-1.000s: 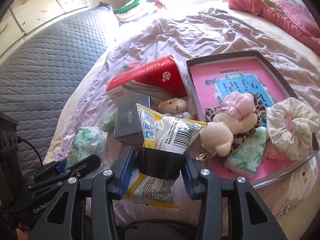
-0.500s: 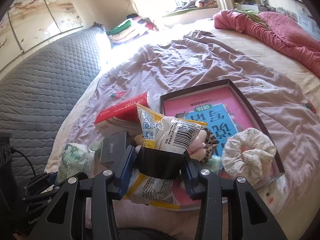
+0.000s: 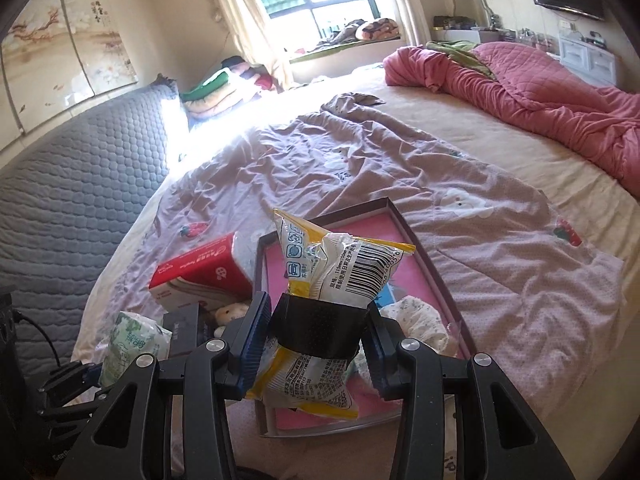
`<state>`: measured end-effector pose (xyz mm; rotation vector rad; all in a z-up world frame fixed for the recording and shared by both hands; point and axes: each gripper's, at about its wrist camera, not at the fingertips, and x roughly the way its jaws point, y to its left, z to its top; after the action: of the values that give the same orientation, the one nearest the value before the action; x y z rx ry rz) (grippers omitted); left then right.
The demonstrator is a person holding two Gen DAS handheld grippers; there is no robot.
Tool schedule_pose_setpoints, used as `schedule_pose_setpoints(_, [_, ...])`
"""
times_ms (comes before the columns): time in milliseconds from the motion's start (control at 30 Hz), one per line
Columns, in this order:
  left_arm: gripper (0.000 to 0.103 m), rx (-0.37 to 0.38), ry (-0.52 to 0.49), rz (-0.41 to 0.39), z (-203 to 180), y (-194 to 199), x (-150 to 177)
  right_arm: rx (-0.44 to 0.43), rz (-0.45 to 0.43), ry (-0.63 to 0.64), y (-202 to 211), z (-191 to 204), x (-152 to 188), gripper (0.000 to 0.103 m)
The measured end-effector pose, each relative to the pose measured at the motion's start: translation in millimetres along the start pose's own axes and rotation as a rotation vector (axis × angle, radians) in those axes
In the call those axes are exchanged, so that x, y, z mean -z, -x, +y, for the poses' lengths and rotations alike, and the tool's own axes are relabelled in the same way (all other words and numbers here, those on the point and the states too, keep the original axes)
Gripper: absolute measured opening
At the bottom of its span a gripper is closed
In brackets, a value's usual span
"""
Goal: Organize soft objects
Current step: 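Carry the tissue pack with the left gripper while the right gripper carries the snack bag over the tray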
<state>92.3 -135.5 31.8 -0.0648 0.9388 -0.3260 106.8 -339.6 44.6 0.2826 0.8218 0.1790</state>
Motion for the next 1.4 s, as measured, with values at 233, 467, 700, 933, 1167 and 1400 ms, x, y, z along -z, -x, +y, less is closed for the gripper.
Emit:
schedule_pose_setpoints(233, [0.041,0.006,-0.041,0.020,-16,-13,0,0.001,0.019,0.002,-7,-3,3,0.045])
schedule_pose_setpoints(467, [0.041,0.021,-0.050,0.063,-24,-33,3,0.006,0.043,0.008,-16,-9,8,0.045])
schedule_pose_setpoints(700, [0.041,0.033,-0.053,0.118,-27,-57,11,0.024,0.065,-0.006,-25,-20,12,0.045])
schedule_pose_setpoints(933, [0.041,0.045,-0.066,0.178,-33,-87,18,0.039,0.086,-0.020,-34,-32,17,0.045])
schedule_pose_setpoints(1167, [0.041,0.047,-0.087,0.201,-41,-109,15,0.051,0.105,-0.007,-44,-37,20,0.045])
schedule_pose_setpoints(1400, [0.041,0.047,-0.071,0.228,-38,-128,12,0.065,0.121,0.031,-54,-37,22,0.045])
